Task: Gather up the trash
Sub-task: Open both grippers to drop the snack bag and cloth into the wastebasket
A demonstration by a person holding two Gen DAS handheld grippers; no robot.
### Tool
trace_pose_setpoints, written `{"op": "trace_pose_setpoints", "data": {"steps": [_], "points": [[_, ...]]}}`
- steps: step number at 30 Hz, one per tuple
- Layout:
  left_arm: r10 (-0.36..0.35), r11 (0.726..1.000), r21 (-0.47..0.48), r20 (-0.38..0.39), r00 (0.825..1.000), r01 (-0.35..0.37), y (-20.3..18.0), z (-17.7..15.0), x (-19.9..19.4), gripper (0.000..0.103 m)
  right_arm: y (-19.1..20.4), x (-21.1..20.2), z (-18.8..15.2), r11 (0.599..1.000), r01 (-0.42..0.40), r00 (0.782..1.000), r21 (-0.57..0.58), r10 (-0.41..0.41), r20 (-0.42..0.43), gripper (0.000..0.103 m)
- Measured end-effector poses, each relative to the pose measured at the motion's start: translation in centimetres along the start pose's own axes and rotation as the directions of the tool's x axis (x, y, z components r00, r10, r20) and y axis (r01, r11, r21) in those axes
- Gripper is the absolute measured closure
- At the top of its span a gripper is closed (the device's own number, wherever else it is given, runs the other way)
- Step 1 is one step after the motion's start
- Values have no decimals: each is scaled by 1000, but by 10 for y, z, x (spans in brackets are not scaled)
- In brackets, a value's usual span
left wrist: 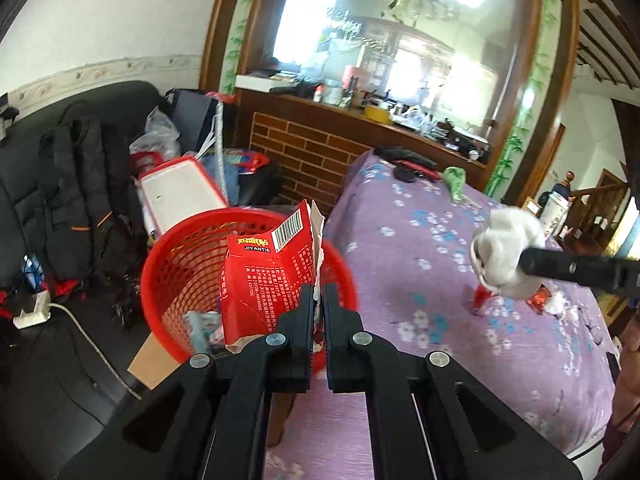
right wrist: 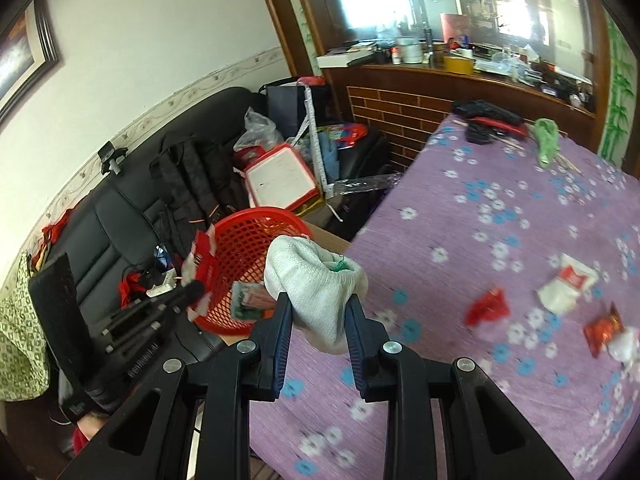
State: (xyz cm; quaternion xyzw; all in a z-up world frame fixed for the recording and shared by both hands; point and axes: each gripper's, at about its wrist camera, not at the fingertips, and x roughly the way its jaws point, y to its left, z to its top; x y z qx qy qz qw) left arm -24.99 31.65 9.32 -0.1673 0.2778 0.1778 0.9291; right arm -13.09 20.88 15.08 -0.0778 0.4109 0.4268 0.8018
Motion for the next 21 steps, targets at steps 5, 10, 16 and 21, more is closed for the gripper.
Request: {"op": "trace_pose_setpoints", "data": {"steps": [5,10,16,21], "points": [[13,1000,-14,-17,1000,-13,15,1,13,99,22,30,15,1000,-8,1000,-23,7,-27,75],[18,999,-32,-24,1000,-19,27,3,18,99,41,60,27,999,-18,999,-37,16,-41,72],[44,997,-70,-4,999,-44,35,7,23,68,43,95,38,998,-61,997,3,61,-46,60],[29,998,-50,7,1000,-29,25,2,16,66,24,76,24,999,-40,999,-3,40,-28,58]]}}
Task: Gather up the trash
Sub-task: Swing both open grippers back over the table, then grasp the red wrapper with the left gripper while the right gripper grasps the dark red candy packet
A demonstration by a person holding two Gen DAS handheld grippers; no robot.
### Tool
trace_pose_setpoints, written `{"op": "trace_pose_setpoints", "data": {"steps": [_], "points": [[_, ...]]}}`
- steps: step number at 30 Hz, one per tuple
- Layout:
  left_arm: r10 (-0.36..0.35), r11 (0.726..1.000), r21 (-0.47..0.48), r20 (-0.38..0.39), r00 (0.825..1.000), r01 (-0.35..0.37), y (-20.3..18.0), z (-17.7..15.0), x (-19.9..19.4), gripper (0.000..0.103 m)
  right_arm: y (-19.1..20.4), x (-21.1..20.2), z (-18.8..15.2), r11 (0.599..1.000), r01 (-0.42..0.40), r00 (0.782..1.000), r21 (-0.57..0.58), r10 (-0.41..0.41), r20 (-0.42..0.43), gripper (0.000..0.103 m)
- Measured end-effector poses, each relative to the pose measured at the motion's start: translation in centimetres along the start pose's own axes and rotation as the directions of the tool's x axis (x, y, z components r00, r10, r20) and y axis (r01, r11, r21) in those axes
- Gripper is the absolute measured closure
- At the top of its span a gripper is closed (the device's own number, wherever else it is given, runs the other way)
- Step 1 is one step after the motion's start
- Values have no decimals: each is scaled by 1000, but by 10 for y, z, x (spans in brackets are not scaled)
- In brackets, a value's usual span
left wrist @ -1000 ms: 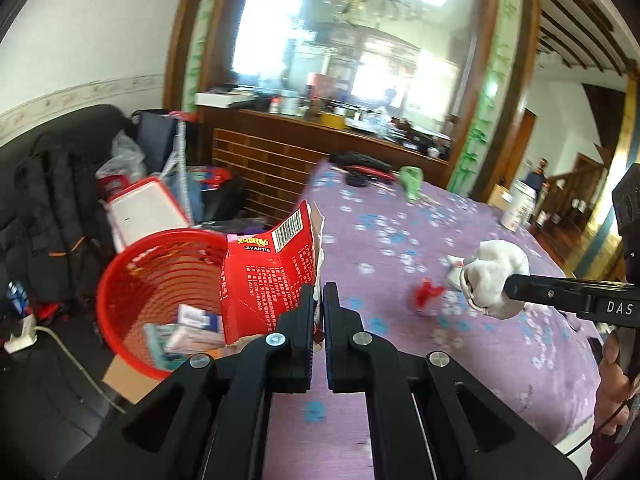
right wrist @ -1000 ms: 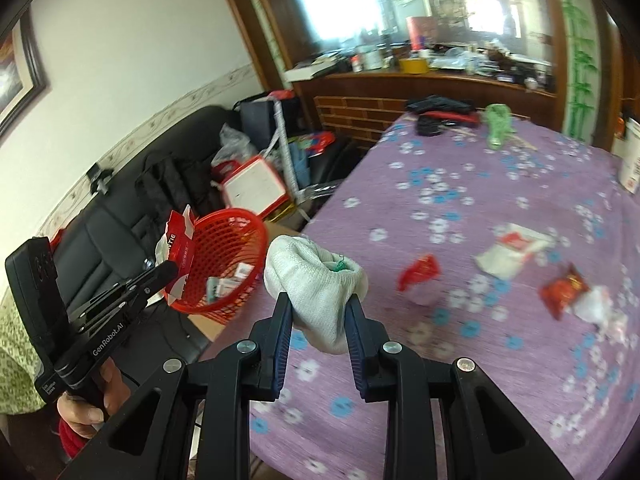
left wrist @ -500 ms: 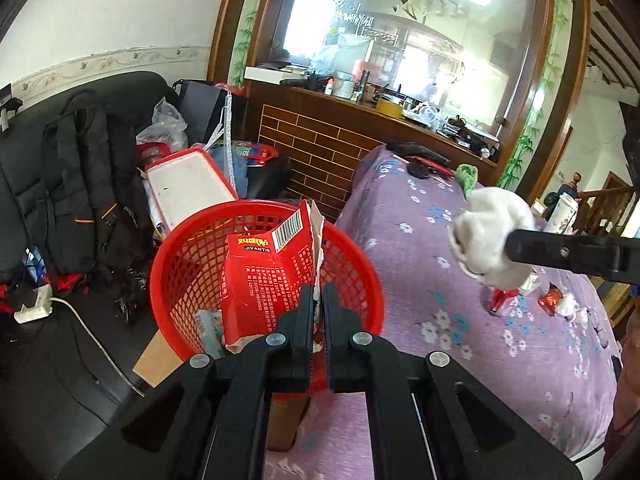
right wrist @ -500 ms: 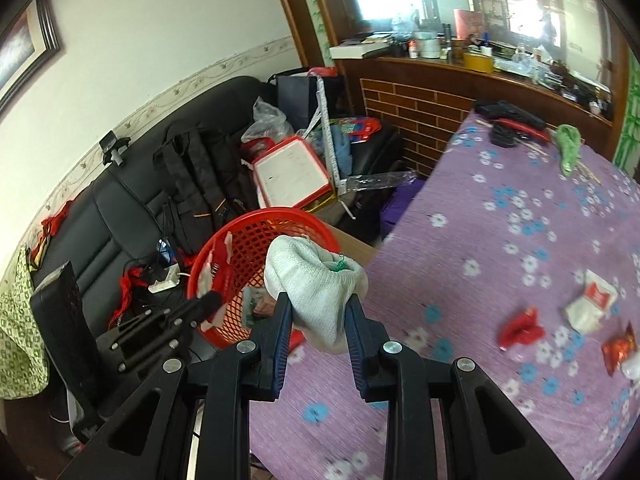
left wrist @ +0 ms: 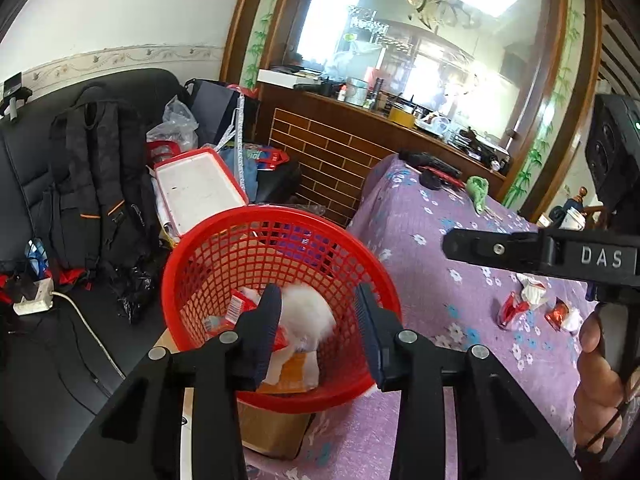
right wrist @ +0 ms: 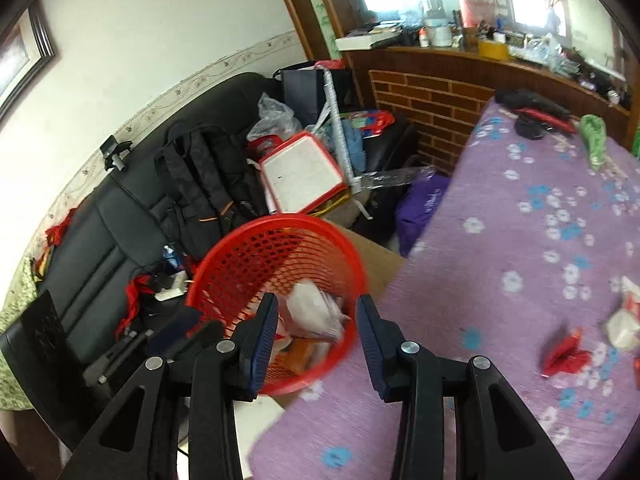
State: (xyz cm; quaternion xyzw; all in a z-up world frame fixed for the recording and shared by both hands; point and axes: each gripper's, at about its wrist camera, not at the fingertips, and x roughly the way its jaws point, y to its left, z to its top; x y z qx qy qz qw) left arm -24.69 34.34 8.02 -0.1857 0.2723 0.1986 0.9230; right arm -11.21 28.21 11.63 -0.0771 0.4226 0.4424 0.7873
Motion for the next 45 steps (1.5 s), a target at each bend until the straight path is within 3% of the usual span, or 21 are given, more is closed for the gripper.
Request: {"op": "trace_pose_setpoints", "data": {"steps": [5,15,21,31,37,42,44,45], "points": [[-49,997,56,16,999,48,-36,-7,-6,54,-37,-27,-21,998,38,999,53,-39,16,53],[-151,964,206,-88,985,166,-131,-28,14,49,-144,-81,-67,960,92,995,265,-102,23,52],[-162,938,283,-147,976,198,-181,-38,28,45,-206,-127,-96,913,124,985,390,-162,66,52],[-99,899,398,-220,970,182,-260,-39,71,37,-278,-183,-136,822,132,965,554,-233,117,51],[-23,910,391,-279,960,135,-283,-48,121,36,-308,-203,-153,777,132,957,616,-262,126,51],[-12,917,376,-303,953,131,-290,-56,149,37,-327,-201,-154,745,151,953,649,-284,104,51],[-18,915,378,-312,950,141,-291,-60,156,53,-330,-193,-150,741,163,954,651,-287,88,51],[-23,916,374,-320,947,148,-291,-60,159,53,-331,-189,-147,740,168,954,651,-288,81,51]]}}
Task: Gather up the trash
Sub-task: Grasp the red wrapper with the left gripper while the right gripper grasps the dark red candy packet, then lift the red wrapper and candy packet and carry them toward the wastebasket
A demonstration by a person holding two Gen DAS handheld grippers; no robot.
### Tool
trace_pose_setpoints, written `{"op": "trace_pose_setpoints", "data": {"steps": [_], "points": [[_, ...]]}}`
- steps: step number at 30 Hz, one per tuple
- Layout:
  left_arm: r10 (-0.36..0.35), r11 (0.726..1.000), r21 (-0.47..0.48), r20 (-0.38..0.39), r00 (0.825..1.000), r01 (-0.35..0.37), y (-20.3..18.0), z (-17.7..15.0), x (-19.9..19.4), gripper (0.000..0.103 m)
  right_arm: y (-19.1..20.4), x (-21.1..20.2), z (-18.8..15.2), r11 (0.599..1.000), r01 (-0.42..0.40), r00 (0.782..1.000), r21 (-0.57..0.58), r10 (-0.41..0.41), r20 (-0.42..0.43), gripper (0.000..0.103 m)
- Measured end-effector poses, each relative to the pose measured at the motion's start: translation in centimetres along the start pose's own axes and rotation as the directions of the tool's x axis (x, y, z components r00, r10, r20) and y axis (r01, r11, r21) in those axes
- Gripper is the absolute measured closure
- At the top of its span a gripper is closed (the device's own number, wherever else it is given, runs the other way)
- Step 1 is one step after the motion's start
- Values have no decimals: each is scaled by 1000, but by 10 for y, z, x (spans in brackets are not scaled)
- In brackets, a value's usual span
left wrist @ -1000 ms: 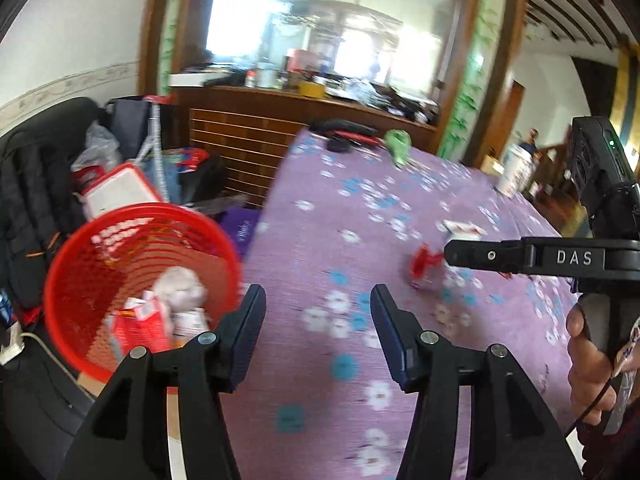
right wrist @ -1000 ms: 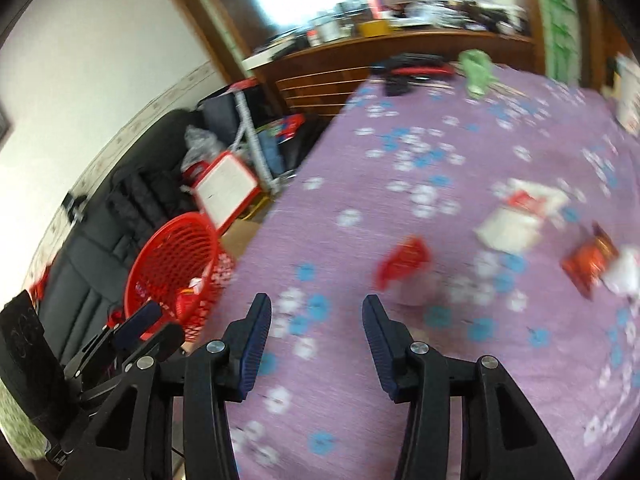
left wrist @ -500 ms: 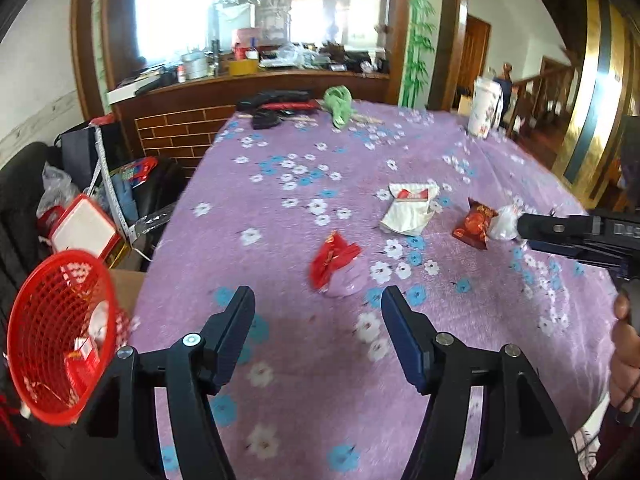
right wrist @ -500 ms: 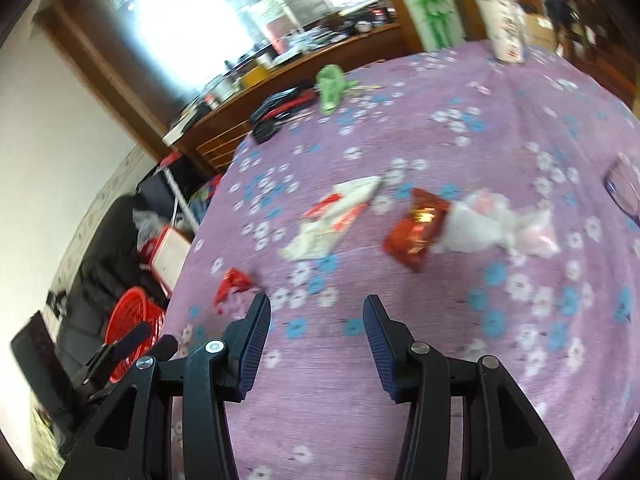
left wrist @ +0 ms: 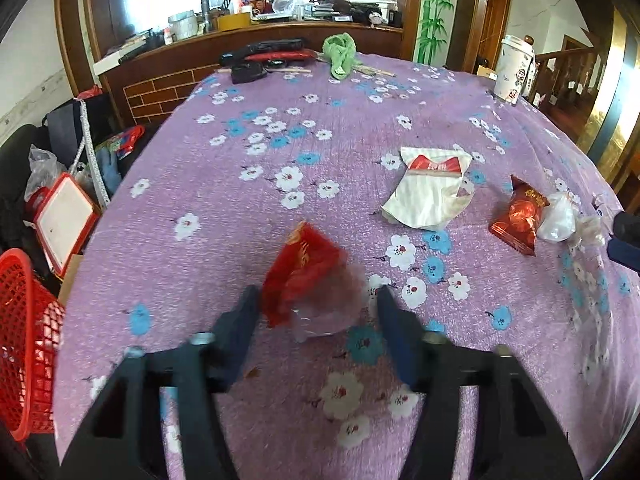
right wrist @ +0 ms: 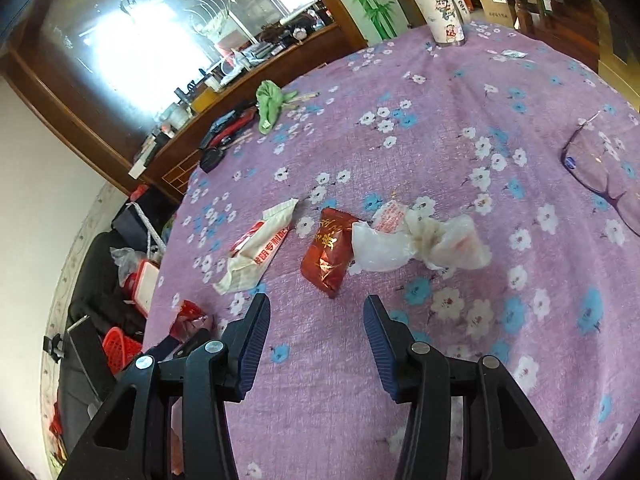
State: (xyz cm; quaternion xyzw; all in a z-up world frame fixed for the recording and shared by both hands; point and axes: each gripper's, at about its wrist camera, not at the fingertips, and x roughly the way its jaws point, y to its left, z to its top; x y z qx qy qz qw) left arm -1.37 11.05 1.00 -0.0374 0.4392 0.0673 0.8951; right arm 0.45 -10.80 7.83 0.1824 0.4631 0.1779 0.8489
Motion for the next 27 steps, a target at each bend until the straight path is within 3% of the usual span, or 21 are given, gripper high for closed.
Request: {"op": "trace_pose_setpoints", "data": {"steps": [8,15,20,22,27], "points": [[-12,999,-43,81,997,16,8,3,3,56,17,49,16,999,48,998,-20,-49,-49,51],[-31,998,-51,90,995,36,11,4,2,56,18,85,33,986,164,985,-27,-165,-56,51],[-35,998,-50,96,995,40,11,5,2,56,20,97,32,970,230,971,-83,-234,-38,53],[-32,998,-48,99,995,37,10,5,2,56,20,101,30,966,233,971,-112,-238,-35,61],[-21,998,-57,115,993,28,12,5,-1,57,26,96,21,954,234,972,-185,-232,34,63]]}}
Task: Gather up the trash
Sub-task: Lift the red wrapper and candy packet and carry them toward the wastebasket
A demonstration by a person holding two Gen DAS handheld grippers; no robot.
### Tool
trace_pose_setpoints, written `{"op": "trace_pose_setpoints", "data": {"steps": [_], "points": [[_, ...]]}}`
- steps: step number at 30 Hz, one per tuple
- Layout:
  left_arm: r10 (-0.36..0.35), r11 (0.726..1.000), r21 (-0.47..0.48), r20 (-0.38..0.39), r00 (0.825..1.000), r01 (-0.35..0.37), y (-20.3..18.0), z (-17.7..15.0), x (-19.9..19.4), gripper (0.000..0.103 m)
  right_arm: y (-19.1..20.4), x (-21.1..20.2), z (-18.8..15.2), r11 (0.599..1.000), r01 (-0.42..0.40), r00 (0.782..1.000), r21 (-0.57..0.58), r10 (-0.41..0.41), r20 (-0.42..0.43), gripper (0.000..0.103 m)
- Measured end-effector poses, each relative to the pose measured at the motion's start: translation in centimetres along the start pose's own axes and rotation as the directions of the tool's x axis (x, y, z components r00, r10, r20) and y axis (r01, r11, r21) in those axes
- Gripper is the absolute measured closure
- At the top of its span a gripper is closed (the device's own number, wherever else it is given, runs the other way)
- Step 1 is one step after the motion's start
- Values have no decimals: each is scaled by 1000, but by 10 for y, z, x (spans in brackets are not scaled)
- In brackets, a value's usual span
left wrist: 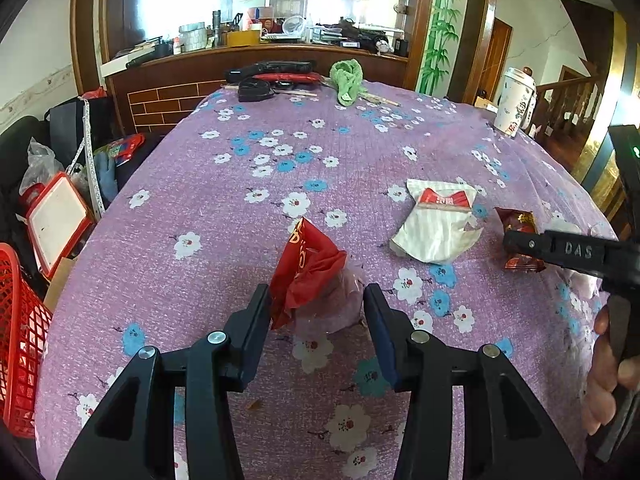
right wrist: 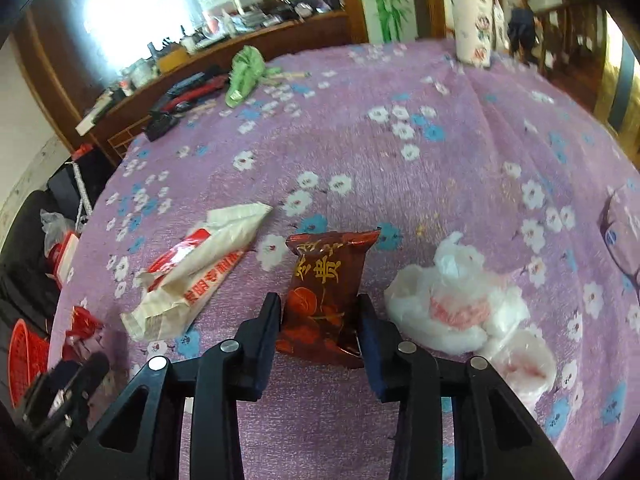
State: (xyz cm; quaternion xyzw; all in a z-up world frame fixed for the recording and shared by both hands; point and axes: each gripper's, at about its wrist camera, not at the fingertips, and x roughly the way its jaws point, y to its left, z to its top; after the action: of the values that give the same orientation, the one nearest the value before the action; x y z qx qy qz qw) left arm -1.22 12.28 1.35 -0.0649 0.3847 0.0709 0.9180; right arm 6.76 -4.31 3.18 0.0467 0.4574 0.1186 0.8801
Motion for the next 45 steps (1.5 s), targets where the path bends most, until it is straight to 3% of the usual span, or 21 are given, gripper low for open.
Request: {"op": "trace_pose_setpoints", "data": {"steps": [8,15,35,43,45], "points": [[-10,1000,-19,24,1000,11,4,1,-5,57,18,-26,-4,997,-48,992,-62,55,110,63],[-21,1000,-16,28,999,21,4,0,-7,57,38,-42,-12,988,-91,983,-122,109,149,63],[-29,999,-37,50,998,31,8,1,-13,57,51,-43,-19,978,-109,981,-177,135,139,63],[-4,999,-53,97,995,10,12,4,-20,57,57,-44,-18,976,-63,981,-210,99,167,63],[-18,999,-46,97,995,23,11,4,-19,57,55,-47,-16,978,-100,981,-181,127,145,63]]}}
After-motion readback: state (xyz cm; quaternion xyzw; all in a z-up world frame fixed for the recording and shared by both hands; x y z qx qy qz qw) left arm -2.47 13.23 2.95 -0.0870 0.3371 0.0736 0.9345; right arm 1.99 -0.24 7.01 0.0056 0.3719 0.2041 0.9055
